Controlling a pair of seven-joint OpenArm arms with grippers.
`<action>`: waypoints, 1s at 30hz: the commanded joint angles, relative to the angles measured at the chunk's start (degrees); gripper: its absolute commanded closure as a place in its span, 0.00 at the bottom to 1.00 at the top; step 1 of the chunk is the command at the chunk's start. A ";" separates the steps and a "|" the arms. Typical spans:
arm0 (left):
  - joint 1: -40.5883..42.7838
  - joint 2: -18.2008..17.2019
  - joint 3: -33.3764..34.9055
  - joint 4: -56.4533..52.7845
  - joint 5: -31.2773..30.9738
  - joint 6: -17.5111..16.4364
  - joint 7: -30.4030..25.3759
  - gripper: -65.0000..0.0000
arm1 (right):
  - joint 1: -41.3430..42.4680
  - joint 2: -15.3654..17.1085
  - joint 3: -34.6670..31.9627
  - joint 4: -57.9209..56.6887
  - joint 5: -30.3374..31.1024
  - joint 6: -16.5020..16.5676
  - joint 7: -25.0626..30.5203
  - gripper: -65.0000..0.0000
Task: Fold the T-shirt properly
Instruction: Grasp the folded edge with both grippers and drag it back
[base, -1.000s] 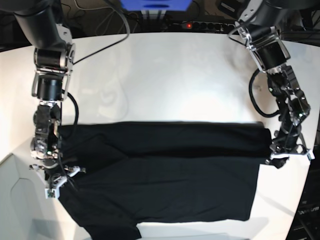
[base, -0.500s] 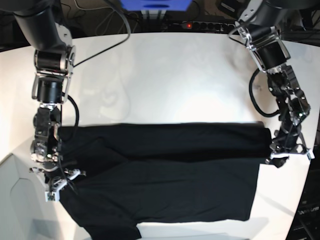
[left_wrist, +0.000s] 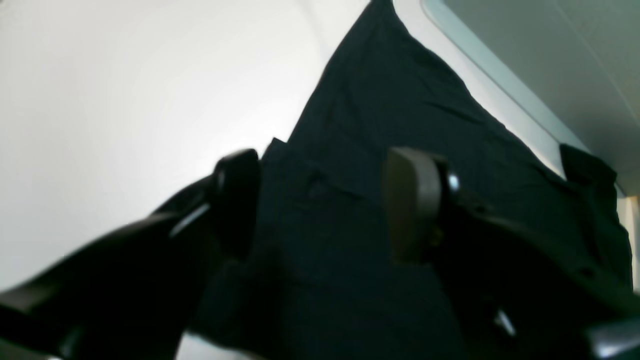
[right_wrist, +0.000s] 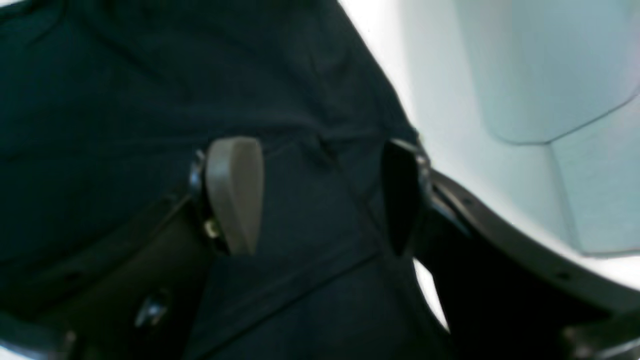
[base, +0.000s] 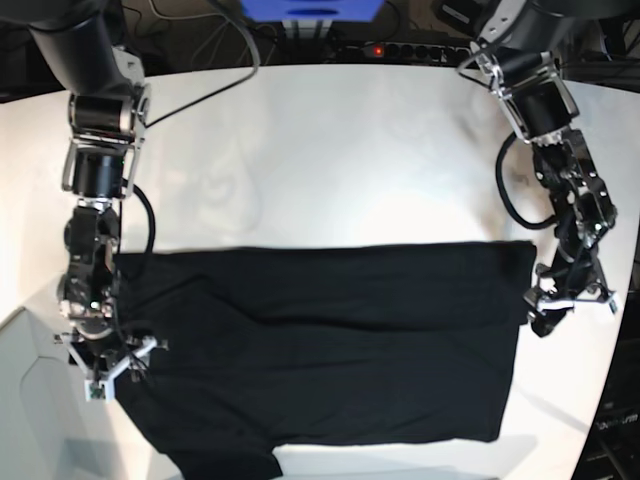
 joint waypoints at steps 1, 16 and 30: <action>1.13 -0.71 -0.21 2.08 -0.72 -0.38 -0.87 0.40 | 0.27 1.20 0.23 2.68 0.10 0.55 1.34 0.41; 7.46 0.43 -0.12 -5.48 -0.28 -0.65 -2.10 0.40 | -15.55 1.37 5.85 13.85 0.19 0.55 1.61 0.40; 4.47 0.43 0.41 -14.36 -0.10 -0.82 -7.02 0.67 | -16.69 3.13 16.14 11.91 0.19 6.88 1.34 0.40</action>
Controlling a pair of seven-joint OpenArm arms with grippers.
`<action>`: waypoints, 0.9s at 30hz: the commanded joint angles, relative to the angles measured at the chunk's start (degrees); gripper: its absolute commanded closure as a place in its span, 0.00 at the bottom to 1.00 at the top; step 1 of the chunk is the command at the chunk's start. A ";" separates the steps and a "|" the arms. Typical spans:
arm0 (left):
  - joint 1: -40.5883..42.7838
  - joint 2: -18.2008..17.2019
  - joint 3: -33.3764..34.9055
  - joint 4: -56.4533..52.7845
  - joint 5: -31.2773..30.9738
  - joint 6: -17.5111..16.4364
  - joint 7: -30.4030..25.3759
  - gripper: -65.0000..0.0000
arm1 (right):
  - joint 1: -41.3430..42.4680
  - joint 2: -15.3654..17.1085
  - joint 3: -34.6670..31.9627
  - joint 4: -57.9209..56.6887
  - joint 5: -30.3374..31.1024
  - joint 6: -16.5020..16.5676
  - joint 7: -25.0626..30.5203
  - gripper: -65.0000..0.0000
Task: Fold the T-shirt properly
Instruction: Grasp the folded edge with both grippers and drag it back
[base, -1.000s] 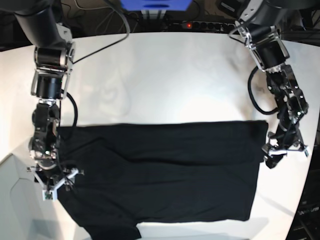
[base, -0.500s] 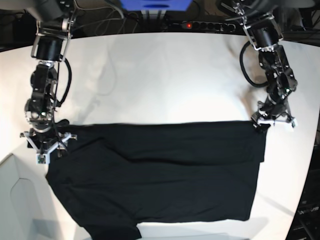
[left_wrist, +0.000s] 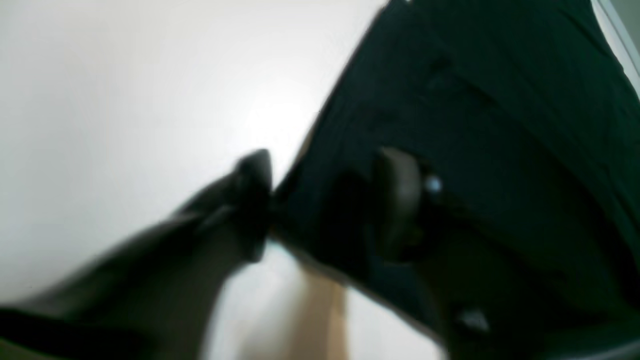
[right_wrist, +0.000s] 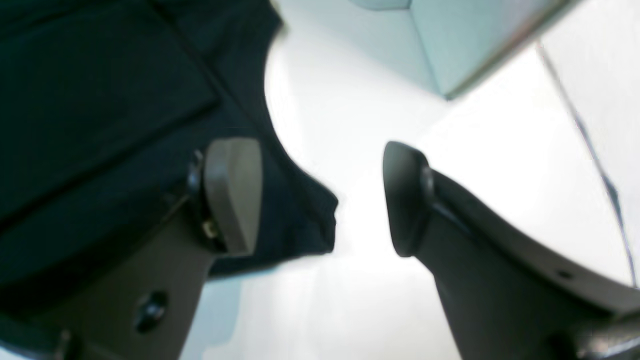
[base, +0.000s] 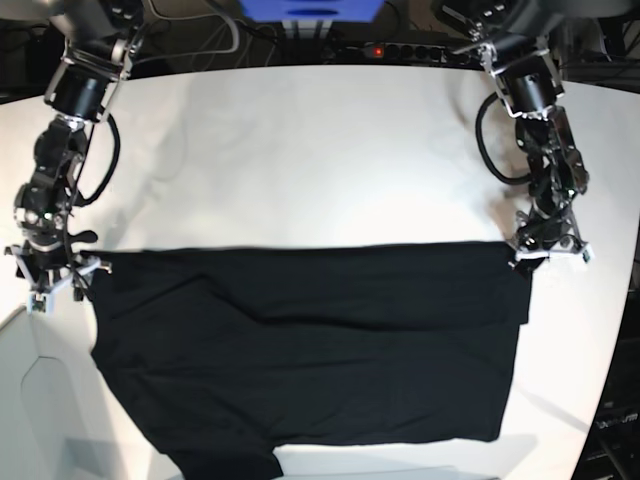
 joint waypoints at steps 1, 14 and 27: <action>-0.43 -0.70 -0.03 0.11 0.03 0.16 0.65 0.75 | 0.88 0.82 0.31 0.68 0.19 1.53 1.34 0.40; -0.34 -0.97 2.17 0.11 0.03 0.25 0.30 1.00 | 3.34 0.90 0.40 -13.74 0.19 1.53 1.87 0.40; 0.10 -1.05 2.08 0.82 0.03 0.60 0.65 1.00 | 1.06 2.05 0.49 -13.48 0.19 1.53 1.61 1.00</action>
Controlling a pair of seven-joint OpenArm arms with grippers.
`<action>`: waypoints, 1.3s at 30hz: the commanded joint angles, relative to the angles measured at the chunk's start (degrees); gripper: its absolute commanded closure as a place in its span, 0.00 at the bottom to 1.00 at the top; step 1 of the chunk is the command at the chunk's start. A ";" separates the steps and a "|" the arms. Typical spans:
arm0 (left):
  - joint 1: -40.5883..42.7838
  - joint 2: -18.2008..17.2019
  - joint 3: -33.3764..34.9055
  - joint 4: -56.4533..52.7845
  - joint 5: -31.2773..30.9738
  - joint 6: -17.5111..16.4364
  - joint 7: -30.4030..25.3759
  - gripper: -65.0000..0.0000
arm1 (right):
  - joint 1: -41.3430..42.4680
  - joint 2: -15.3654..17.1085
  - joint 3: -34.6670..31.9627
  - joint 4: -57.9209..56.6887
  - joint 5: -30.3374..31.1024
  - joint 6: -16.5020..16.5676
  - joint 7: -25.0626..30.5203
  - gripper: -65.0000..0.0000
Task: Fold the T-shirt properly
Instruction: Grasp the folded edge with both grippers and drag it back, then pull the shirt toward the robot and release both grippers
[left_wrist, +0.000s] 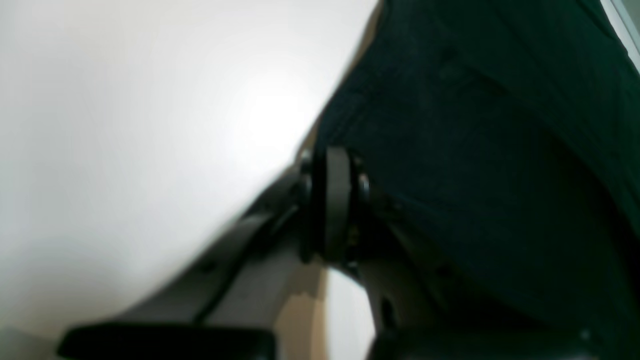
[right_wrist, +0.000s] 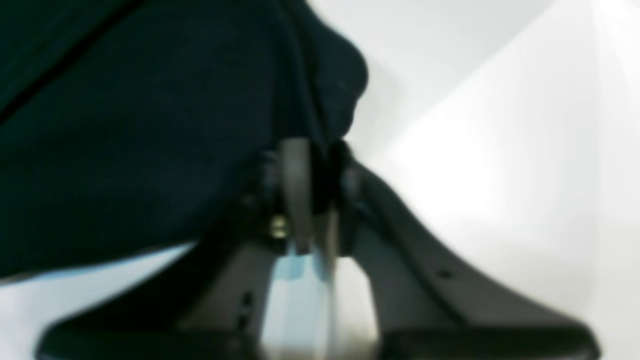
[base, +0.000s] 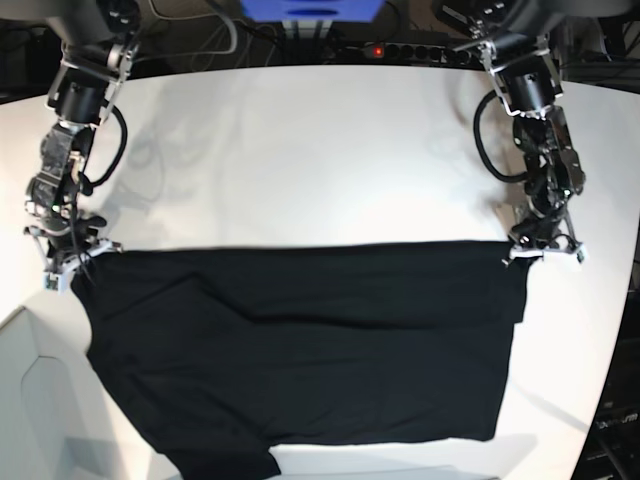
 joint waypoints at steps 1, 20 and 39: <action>-0.27 -0.64 -0.17 1.08 -0.08 0.42 0.41 1.00 | -0.74 1.06 0.36 1.65 -1.28 0.33 -2.04 1.00; 21.88 -0.29 -2.63 29.30 -4.92 0.51 0.50 1.00 | -22.81 0.98 0.45 31.46 -1.28 0.33 -2.13 1.00; 0.69 -0.55 -8.44 29.48 -6.15 0.60 17.20 1.00 | 5.06 5.28 -8.52 28.64 -1.45 0.50 -21.03 1.00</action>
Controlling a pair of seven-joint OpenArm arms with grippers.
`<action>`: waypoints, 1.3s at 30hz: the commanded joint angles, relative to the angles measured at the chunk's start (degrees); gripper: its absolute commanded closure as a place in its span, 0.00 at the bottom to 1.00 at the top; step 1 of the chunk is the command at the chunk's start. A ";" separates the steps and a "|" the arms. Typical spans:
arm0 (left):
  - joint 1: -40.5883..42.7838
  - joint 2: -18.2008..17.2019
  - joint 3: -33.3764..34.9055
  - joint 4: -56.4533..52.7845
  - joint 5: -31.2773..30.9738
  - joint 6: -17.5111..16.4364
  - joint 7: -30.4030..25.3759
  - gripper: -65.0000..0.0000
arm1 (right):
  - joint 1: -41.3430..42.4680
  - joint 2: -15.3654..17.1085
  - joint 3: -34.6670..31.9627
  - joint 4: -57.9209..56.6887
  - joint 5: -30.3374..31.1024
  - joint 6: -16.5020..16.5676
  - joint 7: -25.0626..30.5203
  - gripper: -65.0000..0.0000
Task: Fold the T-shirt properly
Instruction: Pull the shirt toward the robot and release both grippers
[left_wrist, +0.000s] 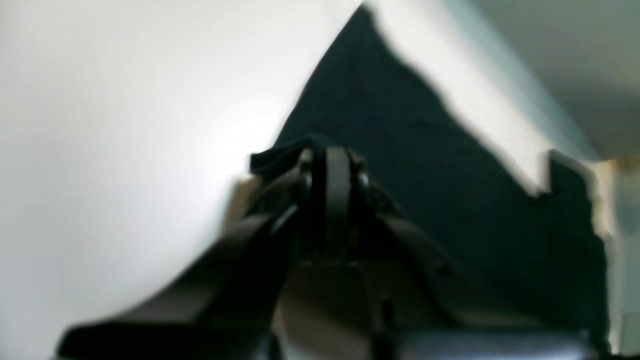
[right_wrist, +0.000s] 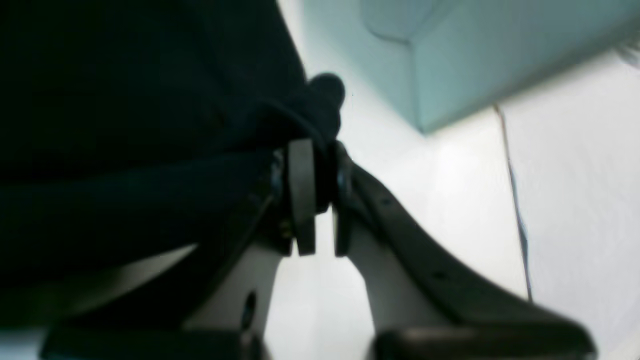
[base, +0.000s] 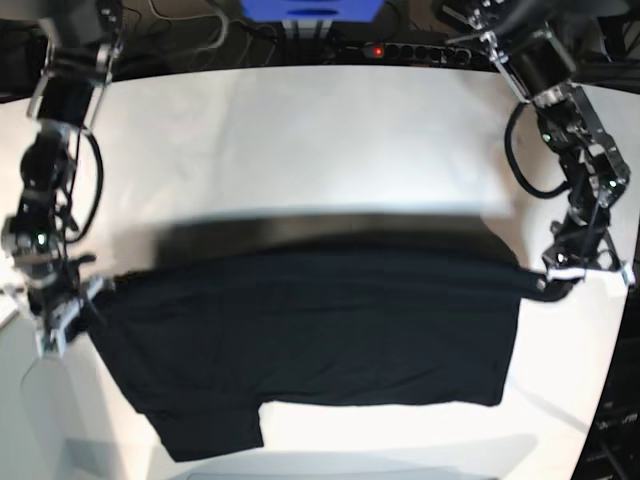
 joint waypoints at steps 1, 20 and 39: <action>-2.24 -1.14 -0.28 1.11 -0.38 -0.08 -0.48 1.00 | 3.37 1.22 0.48 0.88 -0.76 -0.39 0.84 1.00; 9.10 -0.88 -0.55 1.98 -1.08 -0.08 0.84 1.00 | -16.59 -0.19 6.11 13.45 -0.84 -0.39 -0.12 1.00; 27.82 3.25 -0.46 8.93 -1.08 -0.61 0.67 1.00 | -35.14 -0.37 10.86 14.69 -0.76 -0.39 0.49 1.00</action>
